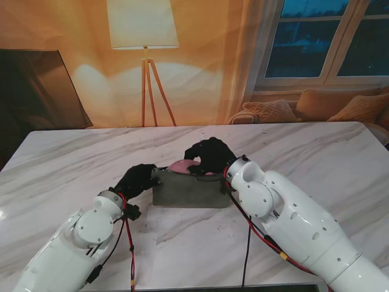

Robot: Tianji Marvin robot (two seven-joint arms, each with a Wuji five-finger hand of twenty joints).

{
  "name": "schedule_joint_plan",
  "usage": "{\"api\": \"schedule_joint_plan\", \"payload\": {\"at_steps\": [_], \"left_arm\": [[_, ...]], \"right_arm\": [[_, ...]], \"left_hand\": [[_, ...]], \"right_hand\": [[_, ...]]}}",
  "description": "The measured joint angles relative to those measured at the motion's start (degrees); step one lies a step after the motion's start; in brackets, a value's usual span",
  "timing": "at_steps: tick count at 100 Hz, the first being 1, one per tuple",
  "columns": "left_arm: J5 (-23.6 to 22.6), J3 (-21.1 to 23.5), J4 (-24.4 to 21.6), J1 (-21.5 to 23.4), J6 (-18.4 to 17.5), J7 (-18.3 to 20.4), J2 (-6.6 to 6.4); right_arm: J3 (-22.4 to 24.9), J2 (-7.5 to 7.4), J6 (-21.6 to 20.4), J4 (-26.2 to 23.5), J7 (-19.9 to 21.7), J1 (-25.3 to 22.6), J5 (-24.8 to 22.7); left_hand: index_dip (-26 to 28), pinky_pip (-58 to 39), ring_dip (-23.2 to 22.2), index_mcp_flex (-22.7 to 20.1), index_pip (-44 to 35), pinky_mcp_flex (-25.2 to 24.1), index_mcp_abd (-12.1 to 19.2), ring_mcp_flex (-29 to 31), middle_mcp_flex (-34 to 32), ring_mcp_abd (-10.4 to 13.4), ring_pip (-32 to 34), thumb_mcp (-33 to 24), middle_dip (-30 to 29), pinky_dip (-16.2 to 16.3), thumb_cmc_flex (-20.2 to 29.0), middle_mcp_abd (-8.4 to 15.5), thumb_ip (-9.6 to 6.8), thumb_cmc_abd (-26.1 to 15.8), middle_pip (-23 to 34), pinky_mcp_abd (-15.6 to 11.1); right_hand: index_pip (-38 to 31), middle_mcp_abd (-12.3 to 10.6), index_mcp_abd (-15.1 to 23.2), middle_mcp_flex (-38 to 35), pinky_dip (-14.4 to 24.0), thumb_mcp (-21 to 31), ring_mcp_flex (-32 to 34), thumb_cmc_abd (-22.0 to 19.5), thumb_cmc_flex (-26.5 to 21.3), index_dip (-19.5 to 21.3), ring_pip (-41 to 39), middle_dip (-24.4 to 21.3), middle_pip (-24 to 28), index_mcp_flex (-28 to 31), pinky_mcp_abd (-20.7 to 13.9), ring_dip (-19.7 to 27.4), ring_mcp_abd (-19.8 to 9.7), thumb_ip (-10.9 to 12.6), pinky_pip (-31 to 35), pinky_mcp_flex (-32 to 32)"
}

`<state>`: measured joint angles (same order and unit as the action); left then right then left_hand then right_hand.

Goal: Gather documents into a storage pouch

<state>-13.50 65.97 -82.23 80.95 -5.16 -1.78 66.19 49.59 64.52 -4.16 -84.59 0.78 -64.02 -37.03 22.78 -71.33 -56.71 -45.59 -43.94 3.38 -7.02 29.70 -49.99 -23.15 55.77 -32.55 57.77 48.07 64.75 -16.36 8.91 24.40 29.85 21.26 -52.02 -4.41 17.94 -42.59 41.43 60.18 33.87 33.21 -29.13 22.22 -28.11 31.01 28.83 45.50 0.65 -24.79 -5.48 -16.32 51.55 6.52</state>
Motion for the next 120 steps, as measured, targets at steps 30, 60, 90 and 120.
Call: {"api": "schedule_joint_plan", "payload": {"at_steps": [30, 60, 90, 120], "left_arm": [[0.2, 0.1, -0.1, 0.2, 0.0, -0.3, 0.07], [0.5, -0.1, -0.1, 0.1, 0.0, -0.3, 0.09], [-0.2, 0.1, -0.1, 0.2, -0.1, -0.2, 0.09], [0.3, 0.1, -0.2, 0.1, -0.4, -0.4, 0.14]], "right_arm": [[0.6, 0.93, -1.1, 0.3, -6.9, -2.1, 1.8], [-0.3, 2.60, -1.1, 2.4, -11.4, -2.4, 2.7], [-0.1, 0.41, -6.5, 1.7, -5.0, 0.3, -6.6], [-2.3, -0.97, -7.3, 1.5, -1.8, 3.7, -7.3]], "left_hand": [[0.0, 0.0, 0.0, 0.0, 0.0, 0.0, 0.1, 0.0, 0.0, 0.0, 0.0, 0.0, 0.0, 0.0, 0.0, 0.0, 0.00, 0.0, 0.0, 0.0], [0.0, 0.0, 0.0, 0.0, 0.0, 0.0, 0.1, 0.0, 0.0, 0.0, 0.0, 0.0, 0.0, 0.0, 0.2, 0.0, 0.00, -0.5, 0.0, 0.0], [-0.5, 0.0, 0.0, 0.0, 0.1, 0.0, 0.1, 0.0, 0.0, 0.0, 0.0, 0.0, 0.0, 0.0, 0.0, 0.0, 0.00, -0.5, 0.0, 0.0], [-0.7, 0.0, 0.0, 0.0, 0.2, 0.0, 0.0, 0.1, 0.0, 0.0, 0.5, -0.3, 0.0, 0.0, -1.3, 0.0, 0.01, -0.4, 1.5, 0.0]], "right_hand": [[3.5, 2.0, -4.0, -7.4, 4.0, -9.3, 13.4, -7.1, -9.9, 0.3, -9.9, 5.5, 1.4, 0.4, 1.5, -1.4, 2.1, -0.8, 13.1, 14.0], [8.4, 6.4, -10.1, -13.8, 2.7, -10.4, 31.9, -6.7, -14.0, 4.1, -29.5, 5.6, 8.4, 3.9, 2.8, -3.0, 2.9, -0.7, 37.3, 35.6], [10.0, 6.2, -10.6, -16.6, 2.7, -10.4, 36.1, -4.7, -14.0, 4.8, -41.9, 7.7, 12.2, 6.3, 2.1, -5.7, 0.9, -0.7, 43.9, 42.0], [10.3, 6.1, -11.0, -17.2, 2.7, -9.9, 36.1, -4.6, -14.0, 5.3, -42.5, 7.8, 12.0, 6.9, 1.9, -6.0, 0.9, -0.7, 43.9, 40.4]]}}
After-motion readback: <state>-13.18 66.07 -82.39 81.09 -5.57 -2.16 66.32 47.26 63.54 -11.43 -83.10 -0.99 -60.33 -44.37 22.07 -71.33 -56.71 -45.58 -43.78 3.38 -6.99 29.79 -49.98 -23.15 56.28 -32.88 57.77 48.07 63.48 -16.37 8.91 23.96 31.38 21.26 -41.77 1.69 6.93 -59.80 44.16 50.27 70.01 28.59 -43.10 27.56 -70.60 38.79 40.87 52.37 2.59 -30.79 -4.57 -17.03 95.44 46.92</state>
